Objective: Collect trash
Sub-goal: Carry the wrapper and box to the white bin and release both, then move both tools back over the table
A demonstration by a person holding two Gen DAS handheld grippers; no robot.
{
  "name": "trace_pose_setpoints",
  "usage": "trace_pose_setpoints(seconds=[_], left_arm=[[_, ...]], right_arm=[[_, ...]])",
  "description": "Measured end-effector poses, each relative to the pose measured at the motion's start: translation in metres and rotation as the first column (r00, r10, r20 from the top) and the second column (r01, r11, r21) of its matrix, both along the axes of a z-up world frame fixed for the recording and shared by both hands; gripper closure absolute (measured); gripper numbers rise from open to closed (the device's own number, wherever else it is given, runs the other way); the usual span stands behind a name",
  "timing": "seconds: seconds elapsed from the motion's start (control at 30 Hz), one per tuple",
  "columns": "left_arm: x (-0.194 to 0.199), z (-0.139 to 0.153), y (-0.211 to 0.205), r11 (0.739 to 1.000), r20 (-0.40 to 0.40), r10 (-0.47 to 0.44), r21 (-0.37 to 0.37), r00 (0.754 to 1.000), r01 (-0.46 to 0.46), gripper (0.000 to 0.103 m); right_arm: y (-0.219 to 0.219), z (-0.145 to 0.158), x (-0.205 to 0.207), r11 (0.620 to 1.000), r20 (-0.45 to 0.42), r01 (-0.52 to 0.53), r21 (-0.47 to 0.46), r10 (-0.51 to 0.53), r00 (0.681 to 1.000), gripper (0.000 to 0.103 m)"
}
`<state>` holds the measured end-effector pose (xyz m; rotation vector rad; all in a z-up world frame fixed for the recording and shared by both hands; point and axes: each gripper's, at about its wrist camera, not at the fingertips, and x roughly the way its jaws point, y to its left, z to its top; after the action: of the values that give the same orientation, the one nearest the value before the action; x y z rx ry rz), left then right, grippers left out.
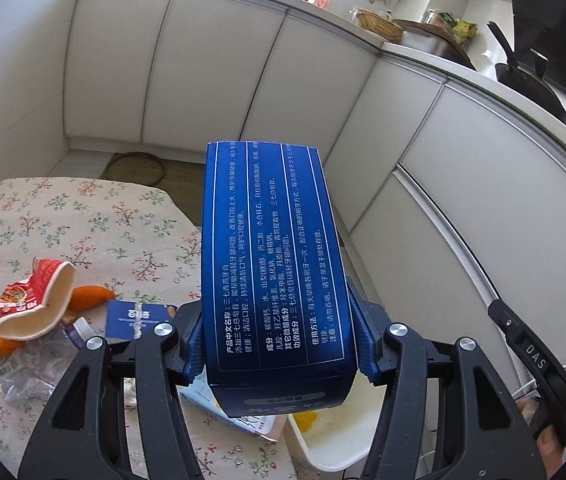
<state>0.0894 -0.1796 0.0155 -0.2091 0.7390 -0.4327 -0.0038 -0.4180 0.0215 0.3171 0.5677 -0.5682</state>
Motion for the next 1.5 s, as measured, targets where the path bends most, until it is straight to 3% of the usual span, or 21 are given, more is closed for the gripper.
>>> trace_pose_setpoints(seconds=[0.2, 0.37, 0.8, 0.9, 1.1, 1.37, 1.5], left_arm=[[-0.007, -0.006, -0.031, 0.996, 0.013, -0.084, -0.003, 0.996, 0.084, 0.048], [-0.01, -0.012, -0.058, 0.989, 0.002, -0.145, -0.013, 0.989, 0.145, 0.048], [-0.014, -0.036, -0.123, 0.958, -0.002, -0.286, 0.01, 0.958, 0.286, 0.048], [-0.012, -0.047, -0.134, 0.951, -0.014, -0.307, 0.026, 0.951, 0.308, 0.042], [-0.006, -0.058, -0.136, 0.956, -0.046, -0.288, 0.042, 0.957, 0.29, 0.032], [-0.011, -0.041, -0.123, 0.98, 0.034, -0.149, 0.139, 0.988, 0.143, 0.01], [-0.012, -0.032, -0.109, 0.985, 0.055, -0.095, 0.151, 0.994, 0.085, 0.007]], right_arm=[[-0.01, 0.005, -0.019, 0.979, 0.018, 0.12, -0.165, -0.119, 0.993, 0.008], [-0.017, 0.005, -0.032, 0.949, 0.014, 0.159, -0.27, -0.161, 0.987, 0.007], [-0.054, -0.013, -0.043, 0.933, -0.036, 0.219, -0.284, -0.238, 0.971, 0.007], [-0.058, -0.016, -0.041, 0.934, -0.049, 0.22, -0.281, -0.243, 0.969, 0.007], [-0.048, -0.015, -0.036, 0.929, -0.047, 0.197, -0.312, -0.222, 0.974, 0.007], [-0.025, -0.013, -0.033, 0.919, -0.032, 0.173, -0.355, -0.197, 0.98, 0.007], [-0.011, -0.009, -0.028, 0.916, -0.026, 0.153, -0.372, -0.175, 0.984, 0.007]])
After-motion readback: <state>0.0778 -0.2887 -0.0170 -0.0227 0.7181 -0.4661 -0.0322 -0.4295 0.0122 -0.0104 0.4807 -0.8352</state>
